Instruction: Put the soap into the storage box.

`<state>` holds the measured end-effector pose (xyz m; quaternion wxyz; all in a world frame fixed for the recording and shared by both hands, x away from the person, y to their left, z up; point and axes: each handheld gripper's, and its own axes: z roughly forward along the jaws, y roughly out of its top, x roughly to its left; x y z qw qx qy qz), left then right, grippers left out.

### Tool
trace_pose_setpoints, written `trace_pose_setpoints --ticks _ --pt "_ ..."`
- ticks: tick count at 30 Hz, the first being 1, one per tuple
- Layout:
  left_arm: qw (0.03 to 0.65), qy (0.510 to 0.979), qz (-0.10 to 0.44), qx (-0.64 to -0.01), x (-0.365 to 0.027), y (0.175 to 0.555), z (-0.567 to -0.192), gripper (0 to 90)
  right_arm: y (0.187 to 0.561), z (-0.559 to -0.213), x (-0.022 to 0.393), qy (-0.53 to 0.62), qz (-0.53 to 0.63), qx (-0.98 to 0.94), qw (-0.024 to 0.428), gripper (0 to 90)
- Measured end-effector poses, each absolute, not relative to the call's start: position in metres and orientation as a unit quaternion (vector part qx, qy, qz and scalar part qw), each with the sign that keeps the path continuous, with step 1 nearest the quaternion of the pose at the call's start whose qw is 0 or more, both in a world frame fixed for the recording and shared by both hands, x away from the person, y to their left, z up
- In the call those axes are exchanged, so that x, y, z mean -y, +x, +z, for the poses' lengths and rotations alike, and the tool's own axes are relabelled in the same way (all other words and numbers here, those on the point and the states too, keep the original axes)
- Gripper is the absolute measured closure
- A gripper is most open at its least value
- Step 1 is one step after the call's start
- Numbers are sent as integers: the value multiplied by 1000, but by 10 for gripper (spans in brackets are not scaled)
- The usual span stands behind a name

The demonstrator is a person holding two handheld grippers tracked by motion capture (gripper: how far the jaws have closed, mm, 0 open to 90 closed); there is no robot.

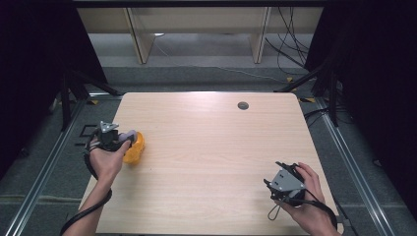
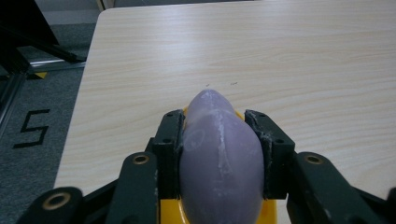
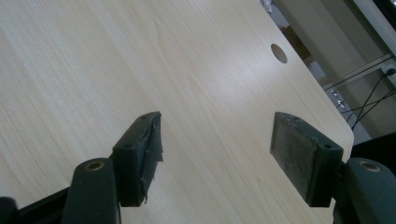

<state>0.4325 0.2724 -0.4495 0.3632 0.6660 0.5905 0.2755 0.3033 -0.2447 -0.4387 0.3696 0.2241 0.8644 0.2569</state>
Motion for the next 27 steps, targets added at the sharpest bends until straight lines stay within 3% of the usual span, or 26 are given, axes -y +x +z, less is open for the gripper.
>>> trace_pose_setpoints --ticks 27 --pt "366 656 270 -602 -270 434 -472 580 303 -440 243 222 256 -868 363 346"
